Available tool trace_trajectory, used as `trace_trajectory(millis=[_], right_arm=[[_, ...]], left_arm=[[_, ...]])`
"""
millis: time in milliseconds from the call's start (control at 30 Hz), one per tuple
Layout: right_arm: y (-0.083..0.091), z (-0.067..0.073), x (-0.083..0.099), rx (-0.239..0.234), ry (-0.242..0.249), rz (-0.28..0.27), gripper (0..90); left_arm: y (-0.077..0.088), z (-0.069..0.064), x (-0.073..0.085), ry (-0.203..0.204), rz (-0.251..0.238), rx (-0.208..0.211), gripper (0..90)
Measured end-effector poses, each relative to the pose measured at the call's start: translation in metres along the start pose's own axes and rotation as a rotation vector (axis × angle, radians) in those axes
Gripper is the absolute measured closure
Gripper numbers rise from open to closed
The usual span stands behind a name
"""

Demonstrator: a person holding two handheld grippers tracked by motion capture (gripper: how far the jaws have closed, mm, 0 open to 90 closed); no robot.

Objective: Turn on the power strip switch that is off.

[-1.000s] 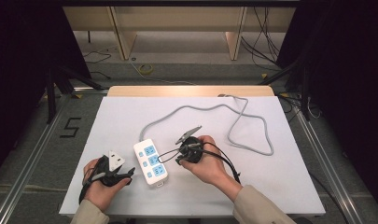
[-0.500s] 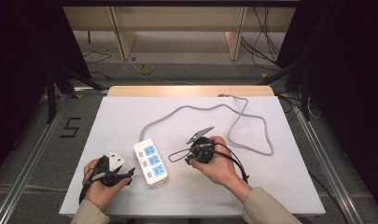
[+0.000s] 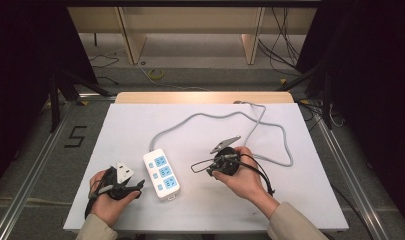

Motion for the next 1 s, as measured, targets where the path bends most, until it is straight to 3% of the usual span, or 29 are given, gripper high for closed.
trace_trajectory(millis=[667,1000], right_arm=[[0.019,-0.03,0.031,0.035,-0.067,-0.026,72.7],[0.028,-0.043,0.046,0.051,-0.097,-0.049,65.2]], left_arm=[[-0.001,-0.002,0.0,0.001,0.001,0.005,29.0],[-0.001,-0.002,0.0,0.002,0.001,0.005,29.0]])
Point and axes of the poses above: each handheld gripper's, and its own axes: y roughly backward along the jaws, x roughly out of its underside, z roughly to its left, the point moved 6 cm from there along -y, roughly forward along the jaws, and after that the axes turned 3 degrees about x, right-handed, at the moved point
